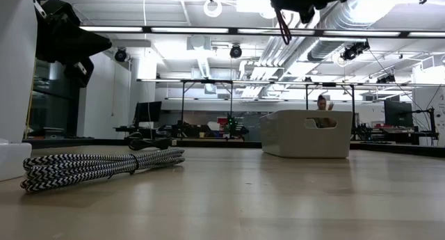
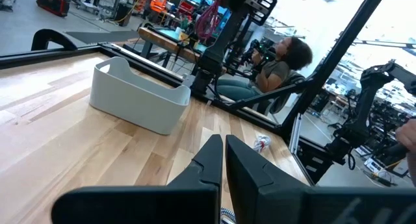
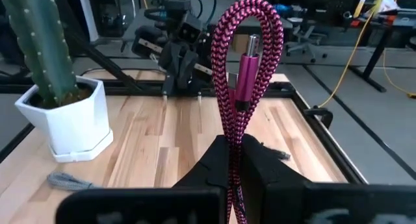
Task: Pick and place USB-C Cables
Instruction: Put the pink charger cable into the gray bin
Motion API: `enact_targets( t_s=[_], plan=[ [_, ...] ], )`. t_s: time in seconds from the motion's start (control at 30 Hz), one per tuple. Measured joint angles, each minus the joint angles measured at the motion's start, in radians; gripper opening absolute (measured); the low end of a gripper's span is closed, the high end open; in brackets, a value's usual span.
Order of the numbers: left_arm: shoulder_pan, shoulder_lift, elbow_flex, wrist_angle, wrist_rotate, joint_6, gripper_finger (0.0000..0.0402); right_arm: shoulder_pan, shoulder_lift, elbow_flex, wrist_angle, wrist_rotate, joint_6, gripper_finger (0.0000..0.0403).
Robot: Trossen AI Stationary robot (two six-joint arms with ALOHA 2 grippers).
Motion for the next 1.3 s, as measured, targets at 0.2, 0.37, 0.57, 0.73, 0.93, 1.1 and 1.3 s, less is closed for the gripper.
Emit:
enact_targets(
  t_s=[0.2,0.37,0.57,0.73,0.93,1.1,1.3],
  plan=[
    [0.0,0.0,0.0,0.0,0.0,0.0,0.0001,0.002,0.0,0.0,-0.019,0.064,0.018,0.0],
    [0.0,0.0,0.0,0.0,0.0,0.0,0.0001,0.006,0.0,0.0,-0.026,0.069,0.026,0.0],
    [0.0,0.0,0.0,0.0,0.0,0.0,0.0001,0.006,0.0,0.0,-0.04,0.068,0.016,0.0],
    [0.0,0.0,0.0,0.0,0.0,0.0,0.0001,0.006,0.0,0.0,-0.056,0.071,0.032,0.0],
    [0.0,0.0,0.0,0.0,0.0,0.0,0.0001,0.002,0.005,0.001,-0.082,0.149,0.074,0.0],
    [0.0,0.0,0.0,0.0,0.0,0.0,0.0001,-0.021,0.024,0.003,-0.092,0.182,0.118,0.0],
    [0.0,0.0,0.0,-0.001,0.0,0.0,0.0001,-0.065,0.089,0.003,-0.168,0.285,0.17,0.0]
  ],
)
